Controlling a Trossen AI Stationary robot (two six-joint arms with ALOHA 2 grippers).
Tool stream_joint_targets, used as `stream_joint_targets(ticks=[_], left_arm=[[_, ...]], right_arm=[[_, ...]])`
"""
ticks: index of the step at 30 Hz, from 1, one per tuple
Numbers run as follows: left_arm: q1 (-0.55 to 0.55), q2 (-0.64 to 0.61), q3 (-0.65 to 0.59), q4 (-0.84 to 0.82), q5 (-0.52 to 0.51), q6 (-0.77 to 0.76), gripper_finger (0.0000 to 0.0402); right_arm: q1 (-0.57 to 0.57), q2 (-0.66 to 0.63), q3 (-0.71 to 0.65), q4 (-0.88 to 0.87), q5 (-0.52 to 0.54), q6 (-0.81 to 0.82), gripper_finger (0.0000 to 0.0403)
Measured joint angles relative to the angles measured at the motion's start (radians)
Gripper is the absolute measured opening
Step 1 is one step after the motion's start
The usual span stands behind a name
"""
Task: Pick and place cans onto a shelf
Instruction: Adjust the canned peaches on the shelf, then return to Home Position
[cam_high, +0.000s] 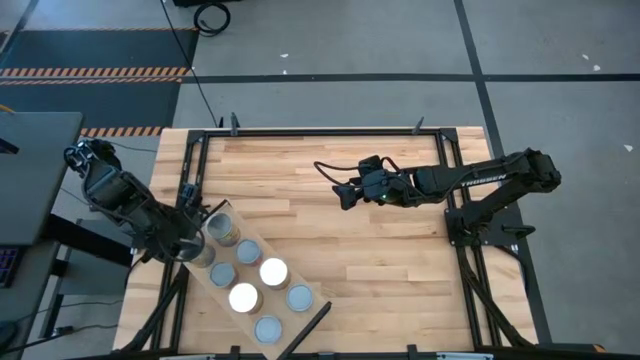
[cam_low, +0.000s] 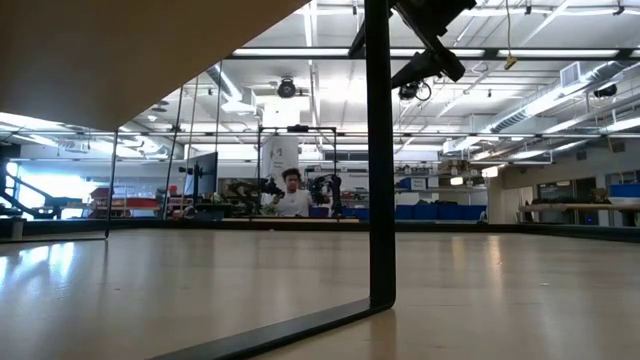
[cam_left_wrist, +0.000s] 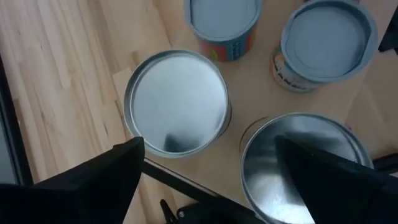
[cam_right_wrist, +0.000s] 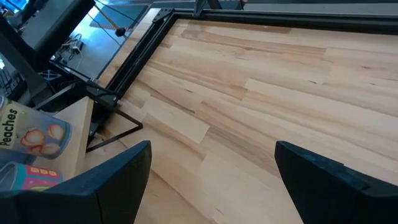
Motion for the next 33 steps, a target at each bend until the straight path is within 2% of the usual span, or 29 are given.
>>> stream_joint_targets(ticks=[4,7,11,15,18,20,24,27,28,33], left_arm=[[0.004,-0.001,0.031,0.018,-0.014,0.000,0.0389],[0.012,-0.001,0.077,0.062,-0.049,0.010,0.0389],[0.086,-0.011,0.105,0.215,-0.062,0.064,0.0378],[0.227,-0.009,0.087,0.404,-0.025,0.193,0.0329],[0.368,-0.011,0.058,0.564,0.089,0.263,0.0279],[0.471,-0.010,0.030,0.652,0.171,0.306,0.0246],[0.687,-0.009,-0.009,0.786,0.313,0.364,0.0180],[0.858,-0.006,-0.054,0.902,0.456,0.369,0.0133],[0.916,-0.006,-0.070,0.937,0.501,0.367,0.0117],[1.196,-0.007,-0.178,1.142,0.640,0.314,0.0043]], right_arm=[[0.000,0.000,0.000,0.029,-0.006,-0.011,0.0348],[0.000,-0.002,0.000,0.098,-0.049,-0.039,0.0348],[-0.017,-0.002,0.000,0.248,-0.209,-0.126,0.0348],[-0.029,-0.003,0.000,0.376,-0.338,-0.247,0.0335],[-0.028,-0.012,0.000,0.439,-0.387,-0.327,0.0291],[-0.028,-0.023,0.000,0.461,-0.414,-0.371,0.0245],[-0.023,-0.056,0.000,0.464,-0.448,-0.460,0.0131],[-0.014,-0.087,0.000,0.462,-0.483,-0.535,0.0037],[-0.012,-0.099,0.000,0.451,-0.496,-0.562,0.0019],[-0.015,-0.152,0.000,0.415,-0.543,-0.636,0.0016]])
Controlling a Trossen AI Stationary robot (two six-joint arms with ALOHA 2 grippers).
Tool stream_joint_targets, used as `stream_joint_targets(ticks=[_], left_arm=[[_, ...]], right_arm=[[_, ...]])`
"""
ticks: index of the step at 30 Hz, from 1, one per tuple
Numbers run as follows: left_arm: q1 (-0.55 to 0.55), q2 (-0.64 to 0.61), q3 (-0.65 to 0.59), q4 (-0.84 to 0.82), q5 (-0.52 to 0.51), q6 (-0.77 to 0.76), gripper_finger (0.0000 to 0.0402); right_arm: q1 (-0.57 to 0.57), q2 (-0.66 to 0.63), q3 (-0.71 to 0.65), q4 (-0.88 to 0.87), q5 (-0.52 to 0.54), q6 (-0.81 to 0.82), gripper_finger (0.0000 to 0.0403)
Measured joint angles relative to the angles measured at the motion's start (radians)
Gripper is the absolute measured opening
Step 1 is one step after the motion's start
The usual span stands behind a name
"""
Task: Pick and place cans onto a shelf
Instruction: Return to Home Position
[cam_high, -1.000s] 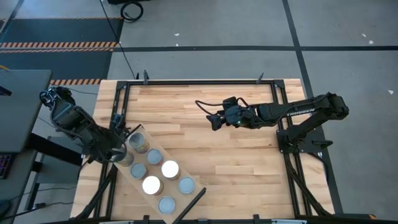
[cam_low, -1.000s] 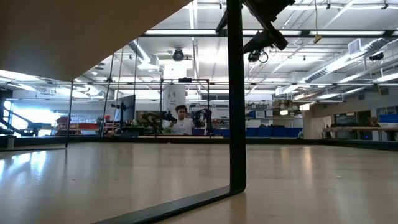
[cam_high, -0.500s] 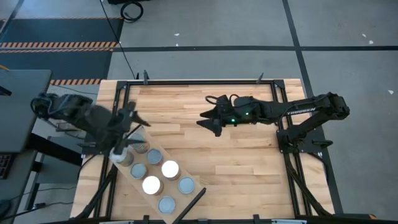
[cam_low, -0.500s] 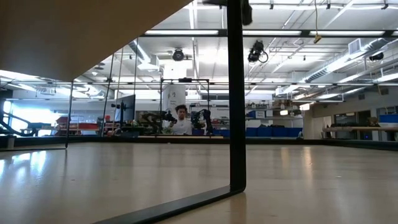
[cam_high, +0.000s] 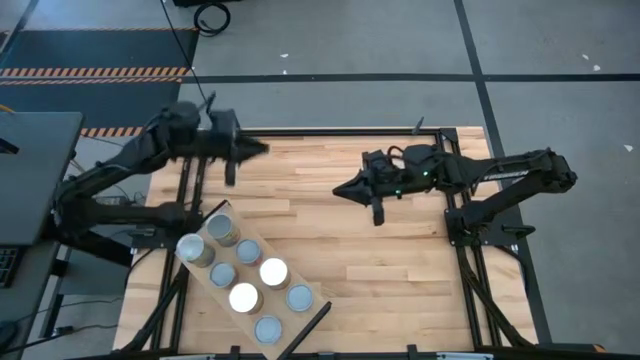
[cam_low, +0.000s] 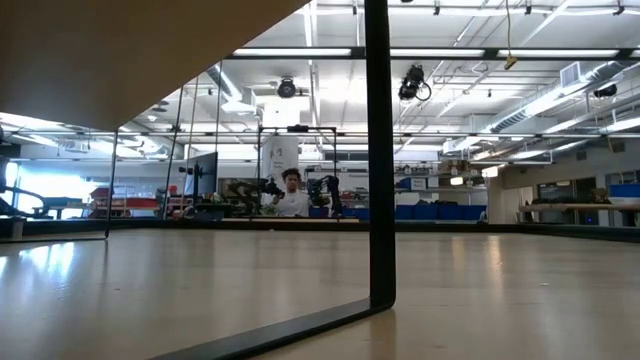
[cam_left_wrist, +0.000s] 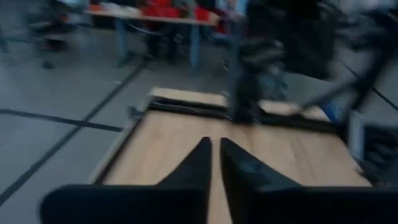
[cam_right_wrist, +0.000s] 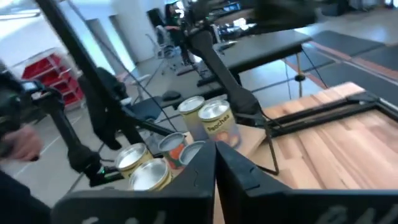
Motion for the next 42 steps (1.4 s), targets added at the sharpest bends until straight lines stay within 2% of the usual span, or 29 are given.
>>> stream_joint_targets(ticks=[3,8,11,17,22,26,29,32,35,38,42], left_arm=[[0.167,0.000,-0.067,0.123,0.082,-0.055,0.0009],[0.390,0.000,-0.160,0.261,0.199,-0.169,0.0009],[0.461,0.000,-0.191,0.277,0.207,-0.184,0.0005],[0.555,-0.001,-0.202,0.274,0.187,-0.116,0.0007],[0.586,-0.001,-0.202,0.259,0.035,-0.048,0.0008],[0.587,0.002,-0.202,0.262,-0.051,-0.137,0.0008],[0.587,0.020,-0.202,0.277,0.001,-0.097,0.0008],[0.591,0.025,-0.203,0.278,0.085,-0.050,0.0007],[0.595,0.024,-0.219,0.316,0.150,-0.055,0.0006],[0.593,0.020,-0.325,0.505,0.171,-0.209,0.0005],[0.562,0.002,-0.498,0.741,0.149,-0.370,0.0003]], right_arm=[[-0.011,-0.036,-0.028,0.006,-0.056,-0.036,0.0005],[-0.035,-0.124,-0.145,0.134,-0.140,-0.046,0.0004],[-0.057,-0.191,-0.242,0.218,-0.161,-0.034,0.0004],[-0.074,-0.329,-0.386,0.221,-0.133,0.060,0.0005],[-0.064,-0.385,-0.479,0.220,-0.135,0.060,0.0016],[-0.064,-0.383,-0.520,0.258,-0.114,0.112,0.0023],[-0.094,-0.388,-0.569,0.305,-0.142,-0.002,0.0024],[-0.152,-0.418,-0.637,0.410,-0.260,-0.068,0.0022],[-0.223,-0.466,-0.711,0.482,-0.381,-0.051,0.0021],[-0.271,-0.524,-0.777,0.541,-0.447,-0.057,0.0020],[-0.300,-0.591,-0.848,0.615,-0.456,-0.060,0.0020]])
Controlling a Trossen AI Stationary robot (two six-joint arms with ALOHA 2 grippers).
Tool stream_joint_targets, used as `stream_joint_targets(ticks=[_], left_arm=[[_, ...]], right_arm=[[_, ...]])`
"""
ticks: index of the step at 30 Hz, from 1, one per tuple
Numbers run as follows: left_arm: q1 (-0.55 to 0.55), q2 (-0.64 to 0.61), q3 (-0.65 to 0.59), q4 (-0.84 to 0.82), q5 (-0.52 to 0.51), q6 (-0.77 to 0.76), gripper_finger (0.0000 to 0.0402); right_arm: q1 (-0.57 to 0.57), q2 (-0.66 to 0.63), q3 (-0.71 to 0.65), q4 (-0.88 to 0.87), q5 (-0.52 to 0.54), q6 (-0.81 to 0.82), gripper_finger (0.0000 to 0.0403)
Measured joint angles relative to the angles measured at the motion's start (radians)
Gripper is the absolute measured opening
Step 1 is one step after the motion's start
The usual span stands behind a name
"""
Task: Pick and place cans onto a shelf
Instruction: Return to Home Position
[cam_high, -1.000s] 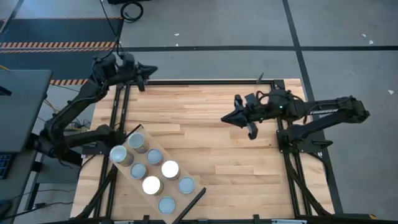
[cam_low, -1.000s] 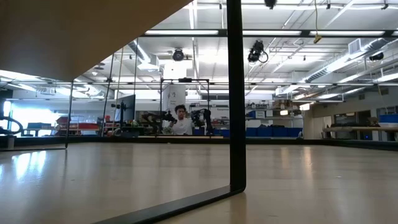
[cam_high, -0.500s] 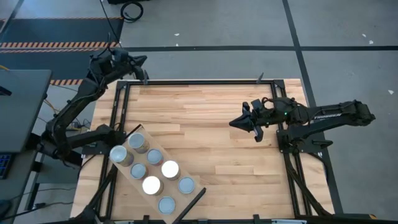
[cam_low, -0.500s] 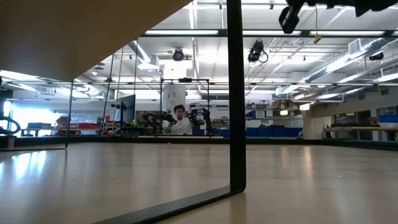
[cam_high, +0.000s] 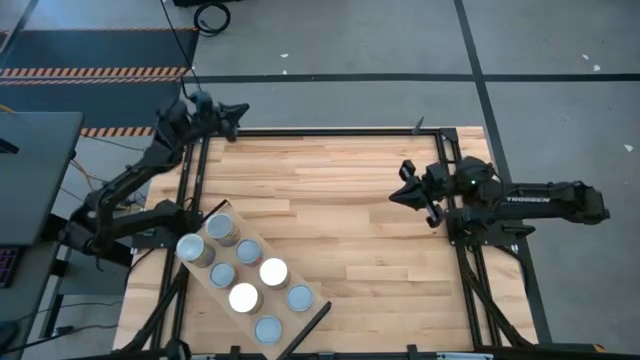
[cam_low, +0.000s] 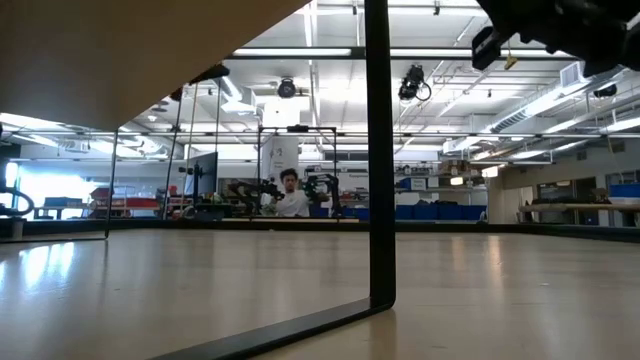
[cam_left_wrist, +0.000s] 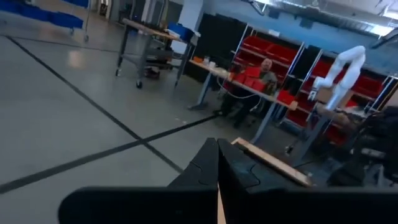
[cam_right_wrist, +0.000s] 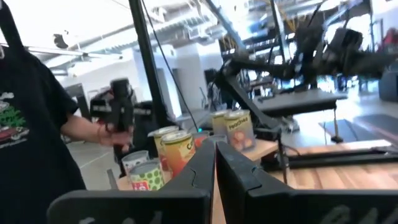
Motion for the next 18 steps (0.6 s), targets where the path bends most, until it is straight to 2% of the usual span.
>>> stream_joint_targets(ticks=[5,12,15,18], left_arm=[[-0.060,-0.080,-0.114,0.005,-0.163,0.035,0.0002],[-0.112,-0.237,-0.279,0.017,-0.349,0.005,0.0001],[-0.128,-0.298,-0.362,0.066,-0.386,0.001,0.0001],[-0.129,-0.332,-0.427,0.092,-0.419,-0.018,0.0002]], right_arm=[[-0.001,-0.057,-0.058,0.026,-0.002,0.006,0.0020],[0.009,-0.069,-0.132,0.033,0.003,0.124,0.0020],[0.033,-0.070,-0.165,0.155,-0.006,0.090,0.0020],[0.045,-0.076,-0.211,0.311,-0.062,0.045,0.0020]])
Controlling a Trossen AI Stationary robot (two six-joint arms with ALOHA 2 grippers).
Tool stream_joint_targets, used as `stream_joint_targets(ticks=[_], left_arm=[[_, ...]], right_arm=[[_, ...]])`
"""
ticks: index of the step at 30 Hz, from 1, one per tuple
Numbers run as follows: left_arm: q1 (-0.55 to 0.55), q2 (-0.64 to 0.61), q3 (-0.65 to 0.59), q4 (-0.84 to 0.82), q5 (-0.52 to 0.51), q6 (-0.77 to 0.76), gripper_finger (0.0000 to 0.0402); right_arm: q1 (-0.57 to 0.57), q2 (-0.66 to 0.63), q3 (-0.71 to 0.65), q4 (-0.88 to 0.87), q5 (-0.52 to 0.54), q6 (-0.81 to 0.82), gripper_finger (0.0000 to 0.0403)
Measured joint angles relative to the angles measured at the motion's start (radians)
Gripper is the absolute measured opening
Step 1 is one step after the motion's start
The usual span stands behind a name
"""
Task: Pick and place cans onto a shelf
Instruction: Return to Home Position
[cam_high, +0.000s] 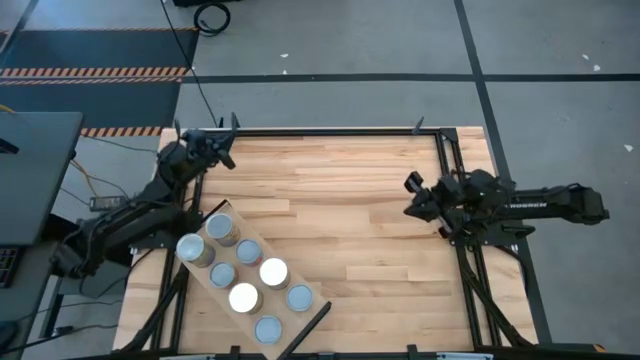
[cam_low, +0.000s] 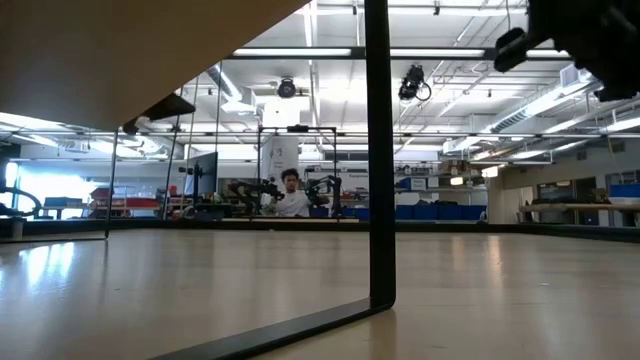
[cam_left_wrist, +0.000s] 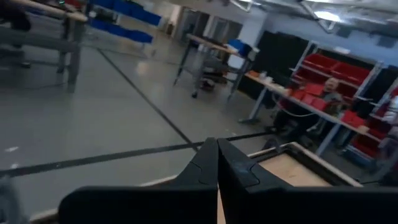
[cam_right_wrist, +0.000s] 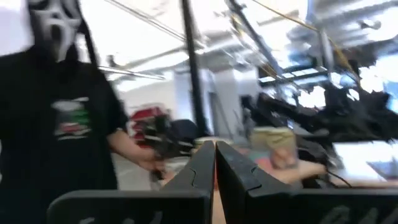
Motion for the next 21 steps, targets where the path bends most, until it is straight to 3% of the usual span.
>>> stream_joint_targets(ticks=[3,10,18,21], left_arm=[[0.000,-0.009,-0.027,0.005,-0.016,0.001,0.0007],[0.001,-0.019,-0.022,-0.012,-0.030,0.055,0.0005],[0.001,-0.113,-0.031,-0.031,-0.043,0.109,0.0003],[0.001,-0.153,-0.032,-0.067,-0.043,0.098,0.0004]], right_arm=[[0.000,-0.020,-0.063,0.089,-0.021,0.047,0.0020],[0.004,-0.062,-0.067,0.045,-0.012,0.253,0.0020],[0.125,-0.081,-0.065,0.052,0.150,0.092,0.0020],[0.195,-0.081,-0.065,0.095,0.156,0.000,0.0020]])
